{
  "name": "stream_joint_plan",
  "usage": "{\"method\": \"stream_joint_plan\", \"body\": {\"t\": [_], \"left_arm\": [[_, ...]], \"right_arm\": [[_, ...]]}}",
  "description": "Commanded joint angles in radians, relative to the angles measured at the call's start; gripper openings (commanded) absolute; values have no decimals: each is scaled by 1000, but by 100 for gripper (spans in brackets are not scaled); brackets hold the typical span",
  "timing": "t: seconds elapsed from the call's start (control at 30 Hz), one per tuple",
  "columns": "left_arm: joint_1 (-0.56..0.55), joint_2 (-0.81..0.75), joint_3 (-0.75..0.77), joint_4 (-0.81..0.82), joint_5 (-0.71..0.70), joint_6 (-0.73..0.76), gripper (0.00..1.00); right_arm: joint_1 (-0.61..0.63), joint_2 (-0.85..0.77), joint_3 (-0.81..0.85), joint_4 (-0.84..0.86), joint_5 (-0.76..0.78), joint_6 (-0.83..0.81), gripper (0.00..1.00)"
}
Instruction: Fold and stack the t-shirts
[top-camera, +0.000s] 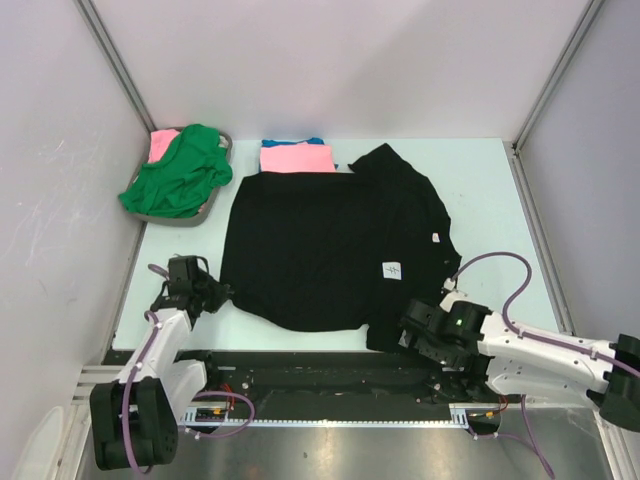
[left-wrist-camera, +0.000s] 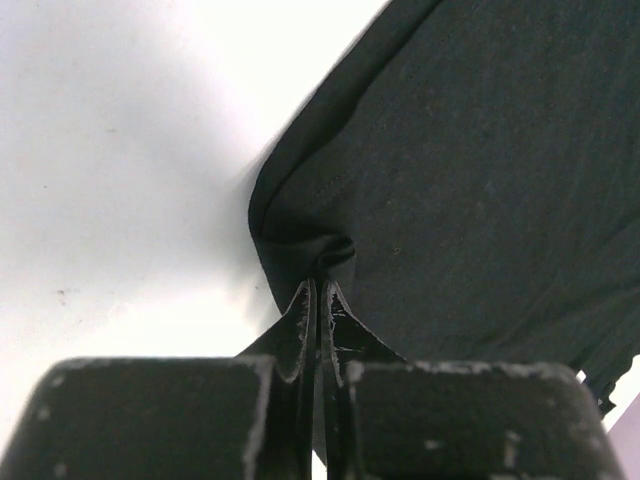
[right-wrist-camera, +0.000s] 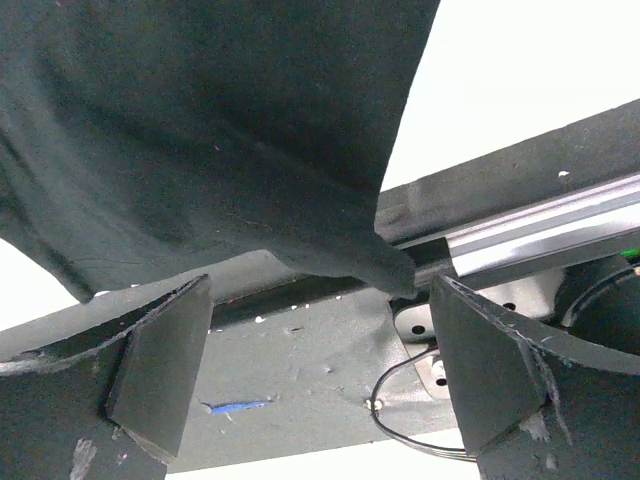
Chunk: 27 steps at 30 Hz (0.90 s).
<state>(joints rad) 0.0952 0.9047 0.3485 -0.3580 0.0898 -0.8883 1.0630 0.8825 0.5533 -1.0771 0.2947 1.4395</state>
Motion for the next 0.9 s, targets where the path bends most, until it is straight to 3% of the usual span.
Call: {"method": "stream_joint_plan", "body": {"t": [0.0, 0.13, 0.23, 0.27, 0.33, 0.4, 0.43, 0.47, 0.67, 0.87], "left_arm": [[24, 17, 0, 54, 48, 48, 0], [37, 17, 1, 53, 57, 58, 0], [46, 17, 6, 44, 53, 66, 0], [47, 17, 6, 44, 56, 66, 0], [52, 16, 4, 37, 53, 69, 0], [57, 8, 4, 30, 57, 71, 0], [60, 5, 4, 27, 59, 71, 0], [60, -3, 6, 24, 56, 71, 0], [71, -50, 26, -25, 65, 72, 0], [74, -125, 102, -111, 79, 75, 0]], "right_arm": [[58, 41, -13, -11, 64, 136, 93], [61, 32, -16, 0, 95, 140, 81], [61, 13, -15, -9, 119, 137, 63], [60, 10, -15, -12, 124, 136, 51], [58, 9, -15, -18, 139, 136, 40], [57, 9, -15, -18, 144, 136, 22], [57, 9, -15, -14, 146, 136, 8], [57, 9, -16, -12, 149, 136, 0], [57, -39, 2, 23, 182, 99, 0], [37, -73, 151, 16, 312, -39, 0]]}}
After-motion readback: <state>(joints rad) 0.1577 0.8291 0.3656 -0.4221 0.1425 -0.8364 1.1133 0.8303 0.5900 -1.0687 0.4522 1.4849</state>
